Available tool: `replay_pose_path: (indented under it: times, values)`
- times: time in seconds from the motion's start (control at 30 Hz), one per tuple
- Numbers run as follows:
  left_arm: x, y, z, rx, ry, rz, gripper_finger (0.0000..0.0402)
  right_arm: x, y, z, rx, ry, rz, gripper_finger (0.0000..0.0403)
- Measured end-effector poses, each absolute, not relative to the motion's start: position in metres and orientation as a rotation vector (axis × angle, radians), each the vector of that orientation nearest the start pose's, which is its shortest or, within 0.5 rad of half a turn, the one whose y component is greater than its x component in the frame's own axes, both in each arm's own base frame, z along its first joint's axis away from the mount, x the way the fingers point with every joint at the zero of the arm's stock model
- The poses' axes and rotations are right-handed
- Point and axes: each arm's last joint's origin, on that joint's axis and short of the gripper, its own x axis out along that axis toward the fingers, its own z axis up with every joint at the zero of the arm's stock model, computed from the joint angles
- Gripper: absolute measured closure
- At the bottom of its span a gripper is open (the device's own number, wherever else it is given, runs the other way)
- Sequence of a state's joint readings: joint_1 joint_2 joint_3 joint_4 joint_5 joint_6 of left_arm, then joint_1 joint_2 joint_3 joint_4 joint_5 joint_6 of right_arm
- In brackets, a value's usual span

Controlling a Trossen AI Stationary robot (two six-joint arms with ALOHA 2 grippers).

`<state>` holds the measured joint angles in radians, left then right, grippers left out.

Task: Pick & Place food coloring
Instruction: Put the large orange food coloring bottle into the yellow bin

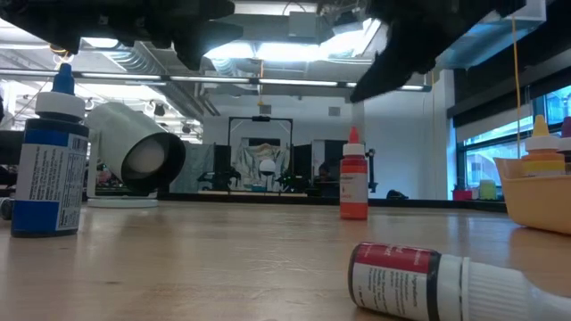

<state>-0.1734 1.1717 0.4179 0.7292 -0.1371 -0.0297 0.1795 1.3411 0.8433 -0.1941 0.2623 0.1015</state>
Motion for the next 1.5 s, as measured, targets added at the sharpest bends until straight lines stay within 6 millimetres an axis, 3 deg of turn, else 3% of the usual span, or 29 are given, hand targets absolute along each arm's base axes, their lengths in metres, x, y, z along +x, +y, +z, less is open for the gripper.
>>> replay_pose_path:
  times: [0.17, 0.33, 0.83, 1.1, 1.27, 1.5]
  values:
    - [0.231, -0.036, 0.22, -0.027, 0.025, -0.036, 0.0201, 0.275, 0.021, 0.232, -0.006, 0.717, -0.127, 0.0141]
    - [0.231, -0.036, 0.22, -0.027, 0.025, -0.035, 0.0197, 0.276, 0.011, 0.232, 0.02, 0.723, -0.108, 0.0142]
    - [0.231, -0.036, 0.22, -0.026, 0.032, -0.033, 0.0197, 0.296, 0.012, 0.191, -0.017, 0.845, -0.105, 0.0142]
    - [0.231, -0.036, 0.219, -0.024, 0.043, -0.033, 0.0201, 0.298, 0.012, 0.187, -0.018, 0.861, -0.108, 0.0145]
    - [0.231, -0.036, 0.218, -0.023, 0.048, -0.033, 0.0197, 0.298, 0.012, 0.187, -0.014, 0.861, -0.11, 0.0185]
    - [0.231, -0.036, 0.218, -0.022, 0.048, -0.032, 0.0201, 0.297, 0.012, 0.187, -0.018, 0.861, -0.112, 0.0282]
